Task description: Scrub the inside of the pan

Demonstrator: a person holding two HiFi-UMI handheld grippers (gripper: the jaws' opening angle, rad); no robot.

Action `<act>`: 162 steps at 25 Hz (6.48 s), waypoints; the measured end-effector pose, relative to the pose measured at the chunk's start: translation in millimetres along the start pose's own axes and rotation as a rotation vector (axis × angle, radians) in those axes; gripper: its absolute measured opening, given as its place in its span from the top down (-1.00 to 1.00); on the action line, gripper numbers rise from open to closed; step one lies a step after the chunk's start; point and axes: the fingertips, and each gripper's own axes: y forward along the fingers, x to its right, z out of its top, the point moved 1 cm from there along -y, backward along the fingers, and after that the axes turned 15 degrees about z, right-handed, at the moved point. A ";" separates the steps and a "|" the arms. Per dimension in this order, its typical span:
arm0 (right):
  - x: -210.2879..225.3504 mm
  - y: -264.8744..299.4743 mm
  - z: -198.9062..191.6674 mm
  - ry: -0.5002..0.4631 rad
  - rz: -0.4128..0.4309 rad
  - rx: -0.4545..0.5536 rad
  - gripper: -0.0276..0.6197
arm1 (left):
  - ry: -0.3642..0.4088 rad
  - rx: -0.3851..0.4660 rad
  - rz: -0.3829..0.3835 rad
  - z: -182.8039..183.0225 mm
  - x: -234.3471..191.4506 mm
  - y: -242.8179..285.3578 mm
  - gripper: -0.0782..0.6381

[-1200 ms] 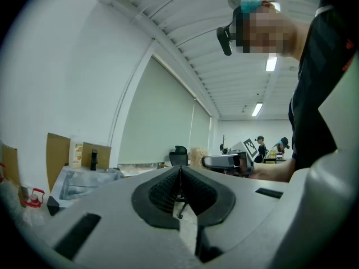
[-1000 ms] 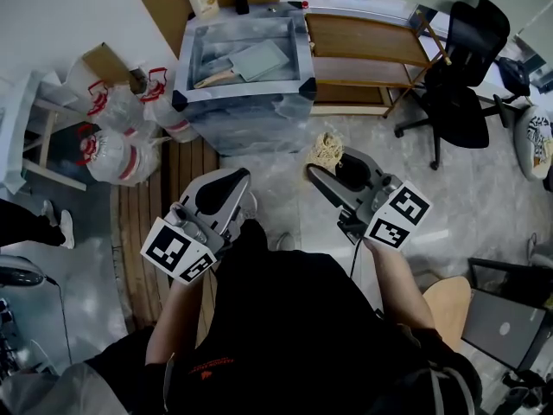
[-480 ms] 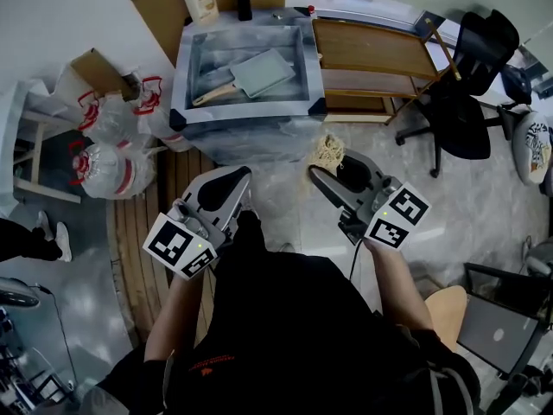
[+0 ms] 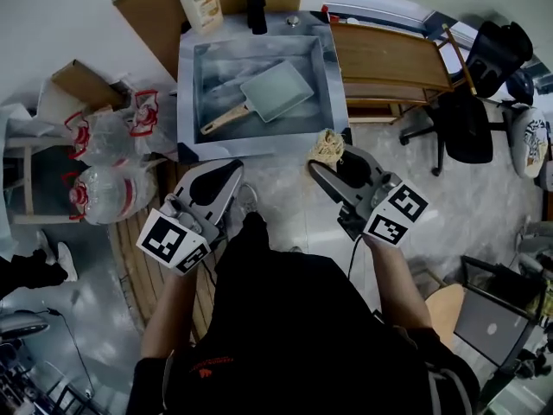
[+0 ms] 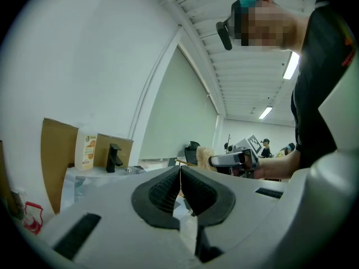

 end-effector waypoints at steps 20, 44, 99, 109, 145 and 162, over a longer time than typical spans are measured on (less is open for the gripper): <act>149.0 120.2 3.4 0.101 -0.093 -0.115 0.35 | 0.006 -0.163 -0.055 -46.0 -153.7 100.5 0.73; 279.8 148.9 -42.0 0.179 0.042 -0.314 0.35 | 0.240 -0.543 0.001 -197.4 -175.4 184.2 0.46; 347.7 198.8 -237.3 -0.092 0.016 -1.269 0.39 | 0.553 -1.106 -0.019 -313.6 -191.6 180.2 0.34; 409.9 145.1 -215.9 -0.047 -0.176 -1.317 0.39 | 0.539 -1.112 -0.020 -311.8 -190.5 180.5 0.34; 321.4 190.5 -249.9 -0.023 0.007 -1.304 0.40 | 0.556 -1.115 -0.009 -313.1 -192.8 180.0 0.34; 379.3 141.9 -233.3 -0.005 -0.149 -1.354 0.40 | 0.550 -1.116 -0.012 -314.2 -192.4 179.1 0.34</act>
